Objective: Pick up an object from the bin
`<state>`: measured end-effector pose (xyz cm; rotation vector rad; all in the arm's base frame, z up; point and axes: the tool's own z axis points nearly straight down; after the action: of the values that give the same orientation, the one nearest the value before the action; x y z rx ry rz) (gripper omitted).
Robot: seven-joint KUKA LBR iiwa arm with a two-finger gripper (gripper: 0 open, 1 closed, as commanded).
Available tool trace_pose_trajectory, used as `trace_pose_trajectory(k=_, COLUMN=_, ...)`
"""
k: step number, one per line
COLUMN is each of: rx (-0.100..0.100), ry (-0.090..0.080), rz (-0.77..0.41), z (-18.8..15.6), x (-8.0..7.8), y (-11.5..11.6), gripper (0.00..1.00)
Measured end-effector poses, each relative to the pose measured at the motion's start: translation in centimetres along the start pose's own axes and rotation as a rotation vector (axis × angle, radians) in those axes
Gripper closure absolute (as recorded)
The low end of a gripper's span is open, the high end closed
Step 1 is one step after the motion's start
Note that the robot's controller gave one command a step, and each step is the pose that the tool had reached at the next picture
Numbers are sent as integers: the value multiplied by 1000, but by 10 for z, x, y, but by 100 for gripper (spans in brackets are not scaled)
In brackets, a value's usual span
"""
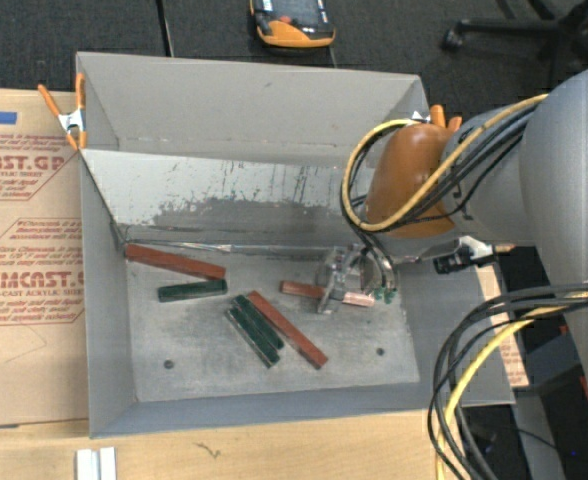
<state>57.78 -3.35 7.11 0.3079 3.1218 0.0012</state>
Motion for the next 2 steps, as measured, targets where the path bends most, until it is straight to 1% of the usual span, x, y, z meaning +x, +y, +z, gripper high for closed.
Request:
trace_pose_trajectory(k=1, rx=0, ry=0, rz=0, z=0, x=0, y=0, gripper=100)
trace_pose_trajectory(k=2, rx=1, ry=6, rz=-1, z=-4, x=1, y=0, gripper=100)
